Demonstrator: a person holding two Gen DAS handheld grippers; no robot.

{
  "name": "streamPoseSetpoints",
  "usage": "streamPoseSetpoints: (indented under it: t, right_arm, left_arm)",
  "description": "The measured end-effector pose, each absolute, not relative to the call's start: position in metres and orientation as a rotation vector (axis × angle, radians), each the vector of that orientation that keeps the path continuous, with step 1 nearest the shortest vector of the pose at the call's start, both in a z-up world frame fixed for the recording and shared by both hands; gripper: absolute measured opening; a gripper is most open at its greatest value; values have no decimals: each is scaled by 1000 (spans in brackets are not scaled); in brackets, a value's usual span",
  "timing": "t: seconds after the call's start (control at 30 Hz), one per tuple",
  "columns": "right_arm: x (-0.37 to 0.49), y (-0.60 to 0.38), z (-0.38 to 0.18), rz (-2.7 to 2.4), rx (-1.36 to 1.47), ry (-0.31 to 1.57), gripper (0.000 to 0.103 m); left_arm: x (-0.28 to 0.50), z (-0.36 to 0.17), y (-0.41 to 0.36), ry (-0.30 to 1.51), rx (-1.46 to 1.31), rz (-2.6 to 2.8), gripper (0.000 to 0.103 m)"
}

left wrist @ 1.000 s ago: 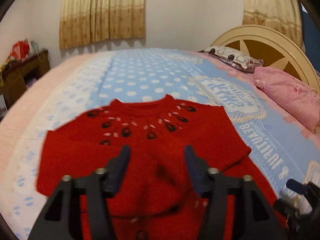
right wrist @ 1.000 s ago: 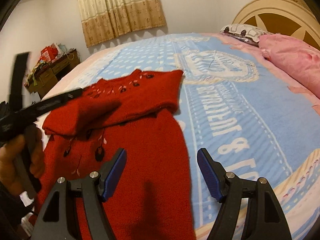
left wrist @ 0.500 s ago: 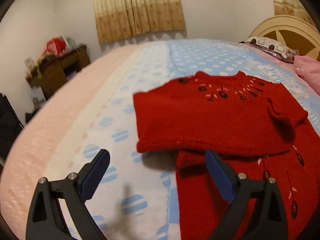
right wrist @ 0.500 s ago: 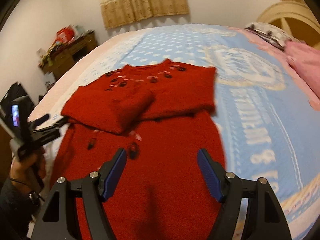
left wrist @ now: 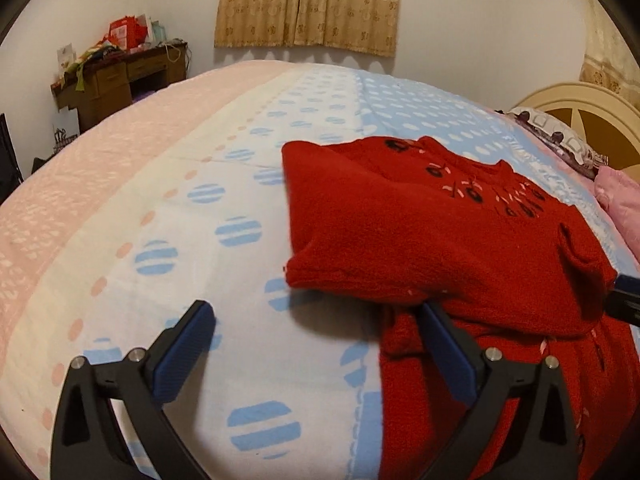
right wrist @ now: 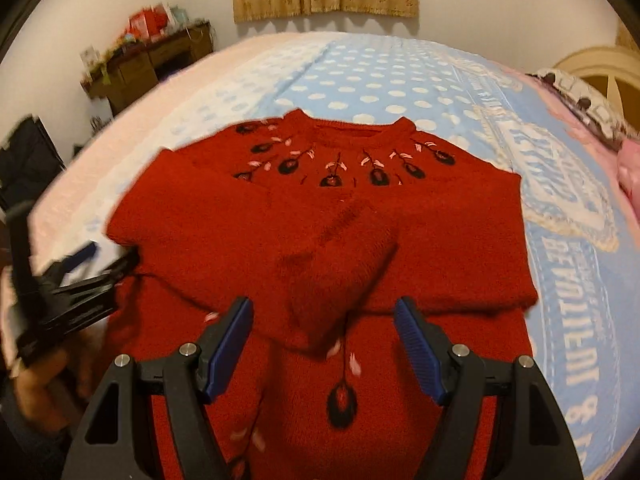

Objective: Fold small clothes

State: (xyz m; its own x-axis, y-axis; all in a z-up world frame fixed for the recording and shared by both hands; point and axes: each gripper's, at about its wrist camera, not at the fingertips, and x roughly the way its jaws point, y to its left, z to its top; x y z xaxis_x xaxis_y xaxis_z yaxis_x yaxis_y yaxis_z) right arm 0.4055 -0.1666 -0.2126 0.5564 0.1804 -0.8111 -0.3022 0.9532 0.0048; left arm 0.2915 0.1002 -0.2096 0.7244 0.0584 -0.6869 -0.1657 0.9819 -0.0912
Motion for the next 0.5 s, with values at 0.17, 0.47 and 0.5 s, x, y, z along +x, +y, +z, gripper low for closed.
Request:
streamPoseSetpoints:
  t: [0.17,0.47,0.5]
  right_arm:
    - [428,-178,-219,235,-87,949,14]
    - [419,-230,-175,210,52,790,7]
    - [417,-236,-169,205,69,764,7]
  left_arm:
    - [293,-212,100,749,-137,127,103]
    - [295,-213,103,754,-157,119,103]
    - [295,-213,103,755,-161,119,103]
